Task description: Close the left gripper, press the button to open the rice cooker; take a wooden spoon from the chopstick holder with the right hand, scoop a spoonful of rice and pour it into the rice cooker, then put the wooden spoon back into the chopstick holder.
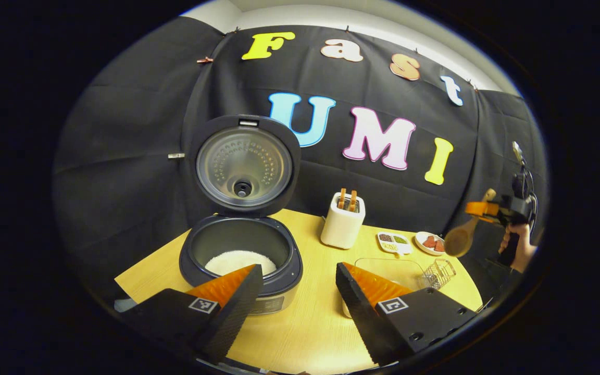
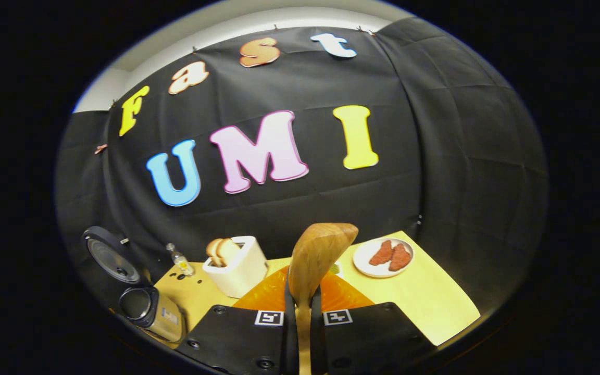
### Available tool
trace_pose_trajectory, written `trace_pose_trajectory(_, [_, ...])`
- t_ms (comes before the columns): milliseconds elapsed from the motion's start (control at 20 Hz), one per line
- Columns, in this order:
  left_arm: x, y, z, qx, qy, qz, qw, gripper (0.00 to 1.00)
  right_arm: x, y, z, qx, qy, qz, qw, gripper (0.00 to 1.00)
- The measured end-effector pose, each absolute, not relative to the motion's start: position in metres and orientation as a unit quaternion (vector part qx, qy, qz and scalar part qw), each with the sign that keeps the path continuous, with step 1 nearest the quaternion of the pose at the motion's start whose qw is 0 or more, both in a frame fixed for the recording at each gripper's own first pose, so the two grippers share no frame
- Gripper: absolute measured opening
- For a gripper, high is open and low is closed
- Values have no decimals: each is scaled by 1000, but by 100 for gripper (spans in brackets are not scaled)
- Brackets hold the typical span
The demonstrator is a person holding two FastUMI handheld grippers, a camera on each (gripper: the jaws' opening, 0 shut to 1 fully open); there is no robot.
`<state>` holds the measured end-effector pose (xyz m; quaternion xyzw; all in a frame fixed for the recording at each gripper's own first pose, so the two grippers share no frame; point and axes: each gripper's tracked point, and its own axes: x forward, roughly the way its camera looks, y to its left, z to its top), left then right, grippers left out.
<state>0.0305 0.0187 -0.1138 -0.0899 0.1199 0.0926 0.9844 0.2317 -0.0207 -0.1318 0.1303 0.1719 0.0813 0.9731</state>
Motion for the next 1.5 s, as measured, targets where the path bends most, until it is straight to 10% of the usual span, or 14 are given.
trace_pose_trajectory(1000, [27, 70, -32, -63, 55, 236, 968, 95, 254, -63, -286, 160, 303, 39, 939, 22])
trace_pose_trajectory(1050, [32, 74, -20, -62, 42, 233, 970, 95, 253, -66, -285, 153, 300, 38, 941, 31])
trace_pose_trajectory(1200, [50, 90, 16, -47, 2, 226, 973, 95, 240, -74, -276, 130, 298, 32, 945, 100])
trace_pose_trajectory(1500, [86, 118, 73, 15, -62, 203, 977, 95, 205, -84, -240, 84, 268, 23, 959, 99])
